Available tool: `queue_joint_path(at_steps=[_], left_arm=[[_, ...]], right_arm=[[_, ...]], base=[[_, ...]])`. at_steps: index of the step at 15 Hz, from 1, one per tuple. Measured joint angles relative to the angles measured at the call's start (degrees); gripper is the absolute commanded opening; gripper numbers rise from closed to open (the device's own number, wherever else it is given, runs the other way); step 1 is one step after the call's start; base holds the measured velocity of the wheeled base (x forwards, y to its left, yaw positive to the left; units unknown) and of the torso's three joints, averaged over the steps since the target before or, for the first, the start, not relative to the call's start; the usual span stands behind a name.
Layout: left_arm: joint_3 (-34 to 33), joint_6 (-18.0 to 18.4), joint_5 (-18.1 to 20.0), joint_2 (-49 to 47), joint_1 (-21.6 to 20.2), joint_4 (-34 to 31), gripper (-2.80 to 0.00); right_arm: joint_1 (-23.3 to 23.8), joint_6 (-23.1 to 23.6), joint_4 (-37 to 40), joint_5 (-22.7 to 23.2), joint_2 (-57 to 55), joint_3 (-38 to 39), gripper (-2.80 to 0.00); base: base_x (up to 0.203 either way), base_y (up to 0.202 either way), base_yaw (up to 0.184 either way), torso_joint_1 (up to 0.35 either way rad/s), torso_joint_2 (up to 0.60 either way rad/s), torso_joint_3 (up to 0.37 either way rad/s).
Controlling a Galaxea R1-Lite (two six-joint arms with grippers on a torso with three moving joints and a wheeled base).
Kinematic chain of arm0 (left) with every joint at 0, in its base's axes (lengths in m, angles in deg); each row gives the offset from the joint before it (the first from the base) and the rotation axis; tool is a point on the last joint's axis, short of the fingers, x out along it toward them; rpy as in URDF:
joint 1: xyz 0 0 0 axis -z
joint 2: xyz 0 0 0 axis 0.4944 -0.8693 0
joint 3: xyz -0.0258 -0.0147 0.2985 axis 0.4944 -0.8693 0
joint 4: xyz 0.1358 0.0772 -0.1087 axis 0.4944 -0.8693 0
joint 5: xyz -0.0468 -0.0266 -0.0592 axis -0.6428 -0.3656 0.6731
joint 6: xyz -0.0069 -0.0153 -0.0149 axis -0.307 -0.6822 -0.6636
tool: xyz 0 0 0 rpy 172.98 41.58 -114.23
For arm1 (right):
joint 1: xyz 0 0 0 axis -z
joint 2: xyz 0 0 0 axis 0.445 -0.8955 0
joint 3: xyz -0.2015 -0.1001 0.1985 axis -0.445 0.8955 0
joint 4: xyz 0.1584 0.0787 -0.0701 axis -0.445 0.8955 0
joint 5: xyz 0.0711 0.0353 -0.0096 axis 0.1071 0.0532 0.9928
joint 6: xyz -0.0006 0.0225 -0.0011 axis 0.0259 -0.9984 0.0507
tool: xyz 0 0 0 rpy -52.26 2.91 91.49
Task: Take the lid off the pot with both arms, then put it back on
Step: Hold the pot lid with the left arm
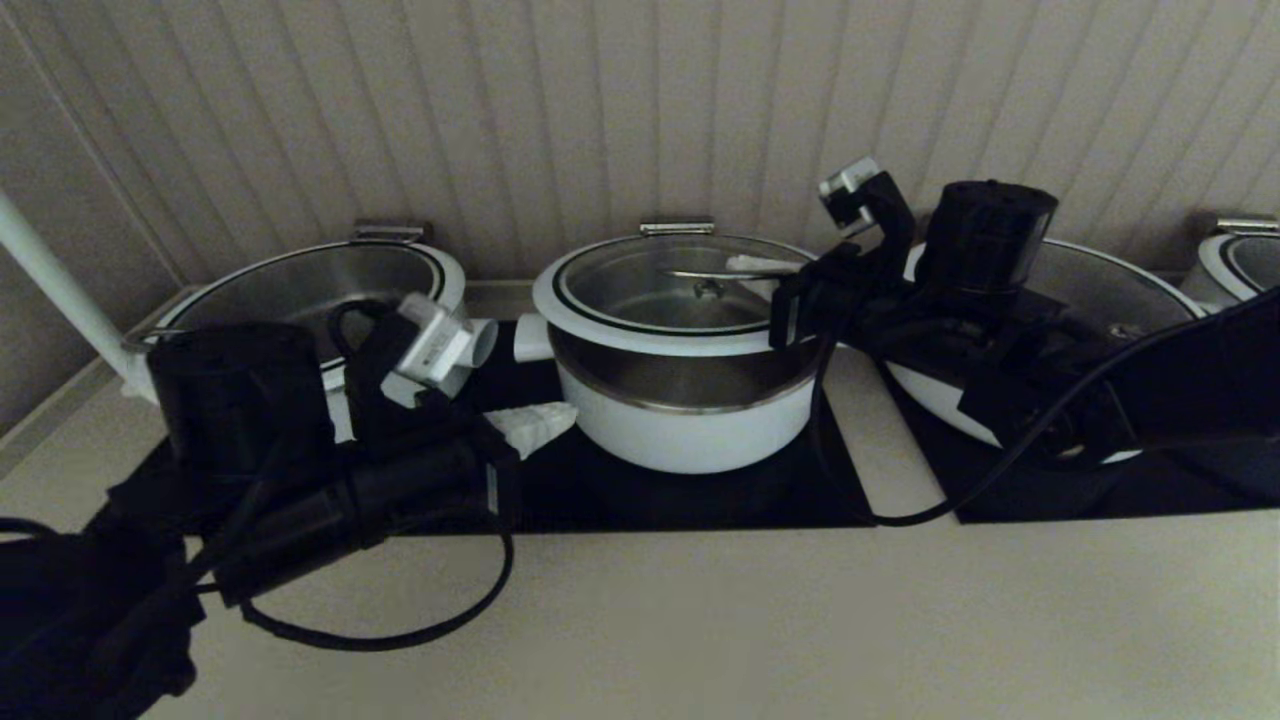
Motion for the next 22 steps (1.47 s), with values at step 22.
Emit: queue_joint_path(at_steps=[22], left_arm=[[11.5, -1.9, -12.1, -14.0, 4.4, 5.9, -2.8]], right_arm=[[-0.2, 0.0, 0.1, 0.1, 2.5, 2.0, -2.8]], base=[[0.0, 0.0, 0.0, 0.0, 0.0, 0.0]])
